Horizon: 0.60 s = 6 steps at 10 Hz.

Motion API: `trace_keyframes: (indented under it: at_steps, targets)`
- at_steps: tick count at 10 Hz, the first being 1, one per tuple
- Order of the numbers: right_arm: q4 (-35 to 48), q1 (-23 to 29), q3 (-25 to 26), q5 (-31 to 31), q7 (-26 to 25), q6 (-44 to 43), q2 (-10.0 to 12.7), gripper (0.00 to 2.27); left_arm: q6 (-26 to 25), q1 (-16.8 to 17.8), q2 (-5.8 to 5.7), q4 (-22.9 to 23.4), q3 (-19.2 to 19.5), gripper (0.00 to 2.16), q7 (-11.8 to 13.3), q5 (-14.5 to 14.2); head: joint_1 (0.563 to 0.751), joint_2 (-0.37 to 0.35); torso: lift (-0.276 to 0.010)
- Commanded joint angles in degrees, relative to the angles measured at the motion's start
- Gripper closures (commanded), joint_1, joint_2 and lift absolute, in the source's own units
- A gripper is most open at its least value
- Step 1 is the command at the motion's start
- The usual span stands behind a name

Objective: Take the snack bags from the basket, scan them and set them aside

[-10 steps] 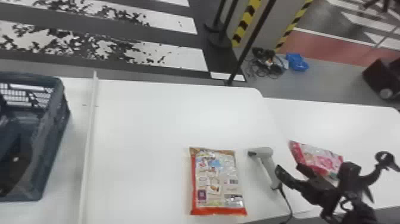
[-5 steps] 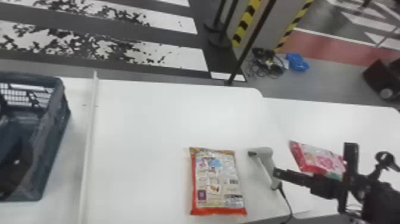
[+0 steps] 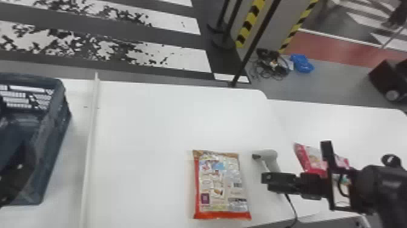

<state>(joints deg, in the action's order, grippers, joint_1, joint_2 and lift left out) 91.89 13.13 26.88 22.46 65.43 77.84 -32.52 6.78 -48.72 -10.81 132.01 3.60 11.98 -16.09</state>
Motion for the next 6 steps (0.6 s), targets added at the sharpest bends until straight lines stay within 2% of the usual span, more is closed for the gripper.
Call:
trace_keyframes:
  at_steps: [1,4,6]
  targets:
    - [-3.21,-1.53,-4.38,-1.72,0.14,-4.05,0.18,0.04,0.46,-0.23,0.00,0.00,0.00,0.07,0.06,0.00,0.695,-0.325,-0.075]
    - [-6.02,-3.02,-9.82,-6.02,0.14,-11.61,2.37,0.04,1.17,-1.20,-0.09,0.27,0.44,0.07,0.68,0.00,0.695,-0.285,-0.075]
    - [-6.81,-3.55,-12.02,-6.99,0.14,-13.54,3.25,0.05,1.87,-1.37,-0.09,0.27,0.44,0.07,0.77,0.00,0.695,-0.255,-0.075]
